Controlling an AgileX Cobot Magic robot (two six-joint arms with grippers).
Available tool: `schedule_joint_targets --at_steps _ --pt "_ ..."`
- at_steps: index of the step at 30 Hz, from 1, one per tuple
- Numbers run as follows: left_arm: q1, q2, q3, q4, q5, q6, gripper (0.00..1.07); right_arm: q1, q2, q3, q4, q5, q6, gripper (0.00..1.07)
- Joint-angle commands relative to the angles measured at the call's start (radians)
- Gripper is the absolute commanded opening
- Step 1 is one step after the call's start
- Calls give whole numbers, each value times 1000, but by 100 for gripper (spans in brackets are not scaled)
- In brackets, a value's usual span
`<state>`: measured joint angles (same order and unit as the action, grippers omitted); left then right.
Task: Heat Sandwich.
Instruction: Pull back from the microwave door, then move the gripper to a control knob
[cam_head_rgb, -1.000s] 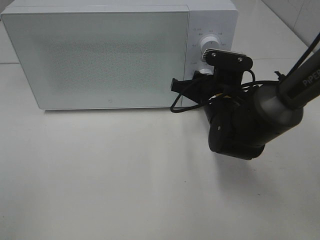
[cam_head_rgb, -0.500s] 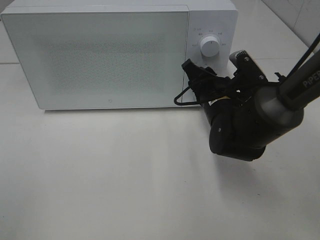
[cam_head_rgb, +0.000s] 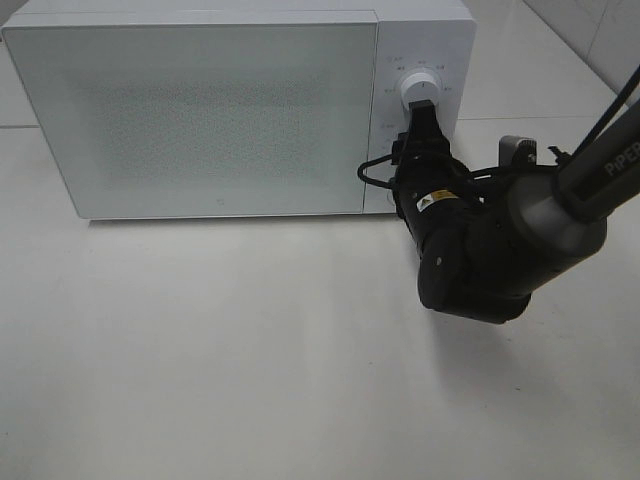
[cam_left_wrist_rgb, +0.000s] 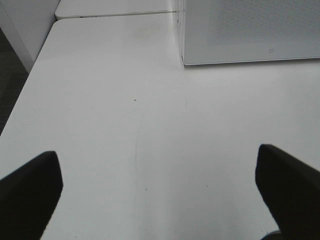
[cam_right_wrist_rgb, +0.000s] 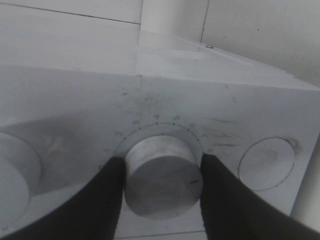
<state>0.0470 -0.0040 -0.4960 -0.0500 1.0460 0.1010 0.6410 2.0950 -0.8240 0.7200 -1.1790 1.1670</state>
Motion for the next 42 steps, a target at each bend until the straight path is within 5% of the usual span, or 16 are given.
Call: schedule_joint_targets --at_steps 1,10,31,42 --pt "3 -23 2 -7 -8 -1 98 -1 -12 -35 -74 -176 150 2" --pt "3 -23 2 -7 -8 -1 98 -1 -12 -35 -51 -172 319 2" --pt "3 -23 2 -7 -8 -1 98 -1 -12 -35 -58 -173 271 13" --pt "3 -23 2 -7 -8 -1 98 -1 -15 -34 -33 -172 247 62"
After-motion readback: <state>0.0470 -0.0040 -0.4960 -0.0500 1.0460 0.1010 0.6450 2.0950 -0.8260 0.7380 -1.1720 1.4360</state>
